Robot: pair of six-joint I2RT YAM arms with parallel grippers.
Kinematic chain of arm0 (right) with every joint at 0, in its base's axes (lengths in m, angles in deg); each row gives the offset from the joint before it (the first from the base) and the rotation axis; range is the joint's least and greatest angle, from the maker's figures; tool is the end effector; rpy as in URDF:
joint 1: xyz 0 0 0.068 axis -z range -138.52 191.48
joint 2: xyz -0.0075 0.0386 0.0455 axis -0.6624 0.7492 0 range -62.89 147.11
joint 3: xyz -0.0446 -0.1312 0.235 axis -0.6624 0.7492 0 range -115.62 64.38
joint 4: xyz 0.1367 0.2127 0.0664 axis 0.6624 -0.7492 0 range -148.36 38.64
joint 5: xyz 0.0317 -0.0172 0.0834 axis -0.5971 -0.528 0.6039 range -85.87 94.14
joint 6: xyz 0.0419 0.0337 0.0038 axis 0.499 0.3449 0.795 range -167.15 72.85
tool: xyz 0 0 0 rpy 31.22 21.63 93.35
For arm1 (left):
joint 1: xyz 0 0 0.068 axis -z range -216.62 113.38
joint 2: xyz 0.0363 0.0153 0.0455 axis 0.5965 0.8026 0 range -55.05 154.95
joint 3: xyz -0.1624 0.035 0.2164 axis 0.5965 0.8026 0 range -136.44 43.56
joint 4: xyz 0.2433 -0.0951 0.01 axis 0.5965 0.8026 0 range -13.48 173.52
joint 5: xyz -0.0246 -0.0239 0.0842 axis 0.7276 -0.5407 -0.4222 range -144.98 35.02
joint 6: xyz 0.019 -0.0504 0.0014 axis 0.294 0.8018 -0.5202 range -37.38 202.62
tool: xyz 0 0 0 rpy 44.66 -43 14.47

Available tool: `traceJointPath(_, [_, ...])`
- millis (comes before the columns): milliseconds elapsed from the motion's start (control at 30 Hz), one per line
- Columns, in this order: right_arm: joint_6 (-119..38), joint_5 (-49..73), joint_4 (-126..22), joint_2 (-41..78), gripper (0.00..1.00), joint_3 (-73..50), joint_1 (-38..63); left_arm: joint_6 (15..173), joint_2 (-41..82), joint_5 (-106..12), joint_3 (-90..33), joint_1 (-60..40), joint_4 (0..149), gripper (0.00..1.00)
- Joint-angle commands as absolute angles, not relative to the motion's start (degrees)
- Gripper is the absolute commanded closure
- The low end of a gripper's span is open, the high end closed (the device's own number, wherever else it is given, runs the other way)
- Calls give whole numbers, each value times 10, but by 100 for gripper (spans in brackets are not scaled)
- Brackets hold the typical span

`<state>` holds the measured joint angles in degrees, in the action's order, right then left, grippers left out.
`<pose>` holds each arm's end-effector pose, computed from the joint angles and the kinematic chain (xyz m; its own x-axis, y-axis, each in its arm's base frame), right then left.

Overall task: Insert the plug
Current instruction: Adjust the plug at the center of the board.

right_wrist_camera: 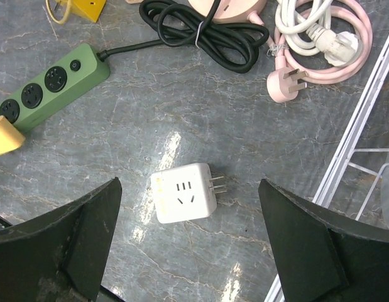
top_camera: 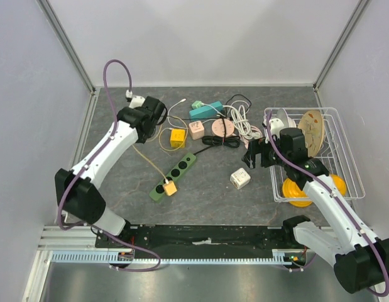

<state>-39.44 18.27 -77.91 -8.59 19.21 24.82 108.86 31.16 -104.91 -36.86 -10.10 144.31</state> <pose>0.1942 0.0673 0.2851 -0.6165 -0.0488 -0.7858 -0.3889 0.8867 0.2501 0.2625 -0.1005 0.3190 -0.8113 0.0869 -0.5781 -0.2953 0.7926 0.5335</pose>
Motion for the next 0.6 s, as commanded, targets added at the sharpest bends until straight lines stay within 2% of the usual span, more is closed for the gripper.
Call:
traceJointPath(0, [-399, 191, -775, -77, 2, 170, 245, 998, 394, -1049, -443, -124, 1344, 73])
traceJointPath(200, [-399, 190, -776, -78, 2, 177, 245, 1009, 511, -942, -475, -124, 1299, 72])
traceJointPath(400, [-396, 193, -776, -78, 2, 192, 246, 1007, 596, -894, -502, -124, 1285, 59])
traceJointPath(433, [-396, 193, -776, -76, 2, 192, 245, 1007, 596, -889, -504, -123, 1284, 52])
traceJointPath(467, [-395, 195, -776, -75, 2, 193, 245, 1009, 589, -876, -507, -124, 1284, 40])
traceJointPath(500, [-395, 196, -777, -74, 2, 193, 245, 1012, 582, -869, -507, -124, 1284, 24])
traceJointPath(567, [-395, 196, -777, -71, 2, 192, 246, 1018, 552, -842, -504, -122, 1284, 11])
